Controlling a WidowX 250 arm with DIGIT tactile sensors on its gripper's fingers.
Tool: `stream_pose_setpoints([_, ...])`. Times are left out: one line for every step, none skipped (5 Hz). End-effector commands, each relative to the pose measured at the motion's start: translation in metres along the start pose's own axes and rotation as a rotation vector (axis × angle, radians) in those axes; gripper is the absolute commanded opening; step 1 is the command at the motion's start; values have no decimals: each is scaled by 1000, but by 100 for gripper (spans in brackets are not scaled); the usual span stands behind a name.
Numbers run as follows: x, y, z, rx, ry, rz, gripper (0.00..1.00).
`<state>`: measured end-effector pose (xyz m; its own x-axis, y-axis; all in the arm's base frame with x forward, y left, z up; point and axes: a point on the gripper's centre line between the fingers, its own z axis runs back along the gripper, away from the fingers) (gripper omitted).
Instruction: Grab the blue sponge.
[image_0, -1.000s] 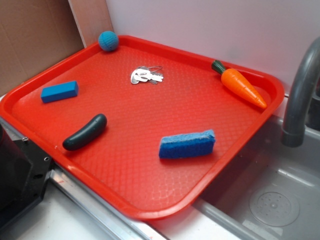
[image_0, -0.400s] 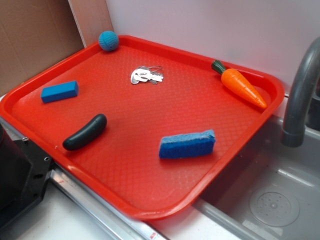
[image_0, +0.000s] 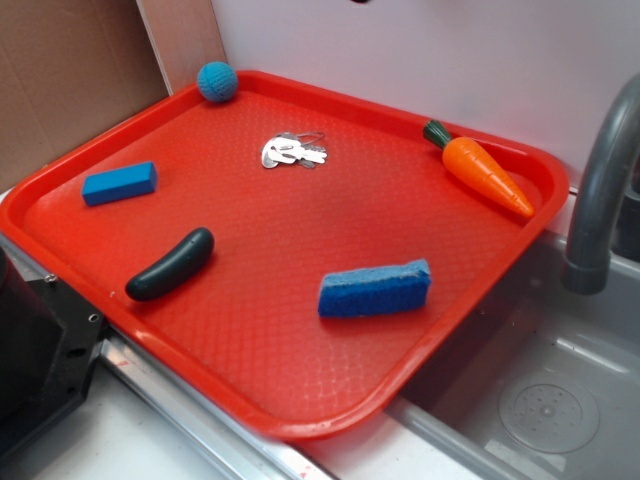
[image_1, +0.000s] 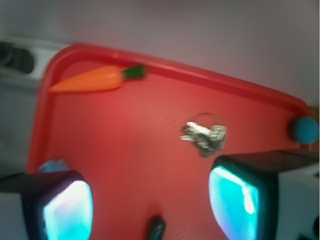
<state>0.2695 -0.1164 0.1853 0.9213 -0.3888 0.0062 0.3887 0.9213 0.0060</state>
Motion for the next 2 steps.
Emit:
stream_pose_setpoints([-13,-77,6,-43,-39,-201,100])
stream_pose_setpoints([-19,-71,-1,-40,-37,-176,100])
